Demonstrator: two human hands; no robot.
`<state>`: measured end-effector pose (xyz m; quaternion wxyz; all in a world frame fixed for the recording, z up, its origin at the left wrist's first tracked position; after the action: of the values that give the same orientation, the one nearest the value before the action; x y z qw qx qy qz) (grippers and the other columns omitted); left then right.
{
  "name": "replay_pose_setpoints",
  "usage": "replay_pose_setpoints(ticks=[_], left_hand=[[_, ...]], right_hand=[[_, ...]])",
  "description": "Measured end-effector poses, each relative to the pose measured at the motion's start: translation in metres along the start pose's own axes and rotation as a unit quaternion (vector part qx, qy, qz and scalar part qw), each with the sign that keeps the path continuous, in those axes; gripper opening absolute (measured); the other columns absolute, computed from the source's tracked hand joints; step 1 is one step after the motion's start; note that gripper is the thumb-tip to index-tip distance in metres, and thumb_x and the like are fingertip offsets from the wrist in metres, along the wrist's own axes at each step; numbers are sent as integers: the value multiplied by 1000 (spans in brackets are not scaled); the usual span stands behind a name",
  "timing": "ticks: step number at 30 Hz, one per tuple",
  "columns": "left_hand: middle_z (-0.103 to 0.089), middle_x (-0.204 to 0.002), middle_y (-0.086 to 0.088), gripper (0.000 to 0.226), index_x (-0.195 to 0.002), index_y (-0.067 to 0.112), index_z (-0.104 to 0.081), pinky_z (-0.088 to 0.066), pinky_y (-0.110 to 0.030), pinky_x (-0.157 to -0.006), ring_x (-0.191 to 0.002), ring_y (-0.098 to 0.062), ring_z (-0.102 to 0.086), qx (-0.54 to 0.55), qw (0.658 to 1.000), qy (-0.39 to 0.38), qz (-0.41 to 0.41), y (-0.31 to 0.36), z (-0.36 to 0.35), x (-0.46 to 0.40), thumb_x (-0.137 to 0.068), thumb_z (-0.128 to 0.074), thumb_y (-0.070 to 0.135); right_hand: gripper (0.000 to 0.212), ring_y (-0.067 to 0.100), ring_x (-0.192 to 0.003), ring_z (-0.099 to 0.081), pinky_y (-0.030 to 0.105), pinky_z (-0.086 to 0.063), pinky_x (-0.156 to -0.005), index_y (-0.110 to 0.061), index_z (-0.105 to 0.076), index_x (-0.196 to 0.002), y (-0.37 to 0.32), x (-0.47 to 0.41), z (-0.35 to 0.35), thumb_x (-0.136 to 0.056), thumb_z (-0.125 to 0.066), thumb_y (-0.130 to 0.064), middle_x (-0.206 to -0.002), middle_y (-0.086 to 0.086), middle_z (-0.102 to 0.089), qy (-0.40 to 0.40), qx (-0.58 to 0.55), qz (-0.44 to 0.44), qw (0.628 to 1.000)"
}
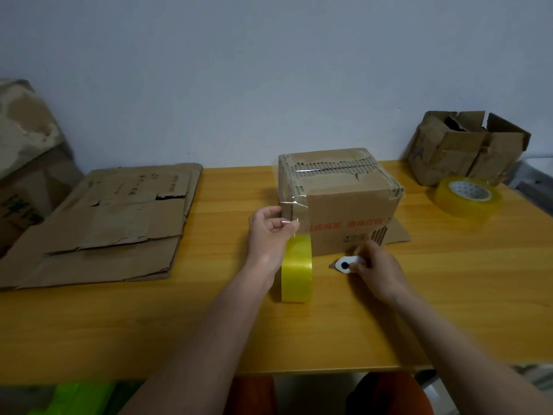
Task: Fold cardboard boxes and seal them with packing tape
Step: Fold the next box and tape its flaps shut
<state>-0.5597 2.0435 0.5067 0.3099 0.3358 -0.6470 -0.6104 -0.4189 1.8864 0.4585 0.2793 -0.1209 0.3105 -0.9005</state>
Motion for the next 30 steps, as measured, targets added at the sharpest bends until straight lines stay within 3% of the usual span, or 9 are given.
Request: replay_pose_setpoints(ticks=[2, 5, 8, 10, 13, 19, 27, 30], left_hand=[[-66, -94, 0, 41, -121, 19, -49, -48, -23, -77, -90, -11, -63, -14, 1000, -10, 10, 1, 1, -2, -87, -70, 11], [-67, -95, -2, 39, -122, 14, -51, -50, -36, -88, -92, -18, -64, -31, 999, -35, 21, 3, 2, -6, -87, -70, 12], [-70, -95, -5, 34, -118, 10, -55, -50, -38, -91, -91, -18, -65, -42, 996, -73, 31, 4, 4, -9, -88, -69, 12], [-70, -90, -3, 30, -116, 8, -58, -51, -34, -86, -84, -14, -65, -48, 994, -90, 29, 5, 6, -10, -88, -69, 11], [-68, -88, 0, 21, -107, 9, -62, -48, -29, -82, -81, -9, -63, -69, 992, -106, 24, 7, 9, -11, -87, -70, 11], [-70, -90, -6, 13, -95, 12, -66, -48, -33, -92, -85, -14, -64, -77, 985, -152, 33, 11, 13, -15, -85, -71, 7], [-69, -94, -6, 15, -97, 14, -66, -50, -22, -82, -86, -11, -64, -78, 985, -154, 15, 12, 20, -3, -84, -73, 11], [-68, -93, -6, 14, -97, 13, -65, -49, -15, -75, -86, -11, -63, -68, 988, -138, 4, 11, 22, 3, -84, -72, 10]], right_hand=[[11, 23, -95, -52, 33, -45, -77, -14, -56, -93, -20, -1, 11, -90, -62, -22, -102, 4, -57, 91, 96, 95, 987], [15, 22, -93, -51, 28, -39, -73, -8, -62, -97, -78, 9, 37, -90, -62, -21, -98, 7, -56, 238, 72, 289, 924], [29, 25, -113, -48, 35, -41, -90, -13, -62, -119, -124, -5, 47, -93, -57, -27, -121, 8, -56, 196, 52, 386, 900], [38, 27, -127, -41, 38, -30, -104, -21, -55, -132, -135, -25, 41, -96, -51, -34, -138, 6, -48, 107, 110, 377, 913], [43, 23, -136, -33, 35, -22, -110, -33, -43, -141, -129, -45, 28, -99, -38, -43, -149, 0, -39, 36, 197, 360, 911], [42, 18, -136, -33, 34, -23, -107, -42, -39, -141, -126, -50, 26, -99, -35, -46, -149, -6, -38, 48, 206, 356, 910], [43, 18, -139, -28, 34, -19, -110, -41, -37, -142, -129, -50, 28, -99, -35, -45, -152, -6, -34, 22, 210, 332, 919], [42, 20, -137, -31, 35, -24, -111, -26, -45, -141, -130, -34, 34, -99, -46, -32, -148, 3, -39, 55, 92, 363, 926]])
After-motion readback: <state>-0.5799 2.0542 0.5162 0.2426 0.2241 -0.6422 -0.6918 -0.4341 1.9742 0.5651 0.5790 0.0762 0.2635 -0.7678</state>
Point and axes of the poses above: each hand's wrist, its own x-axis away from the middle knuckle, its own z-axis out of the back of the hand, y = z × x, the point moved 3 cm from there along -x, towards the middle knuckle
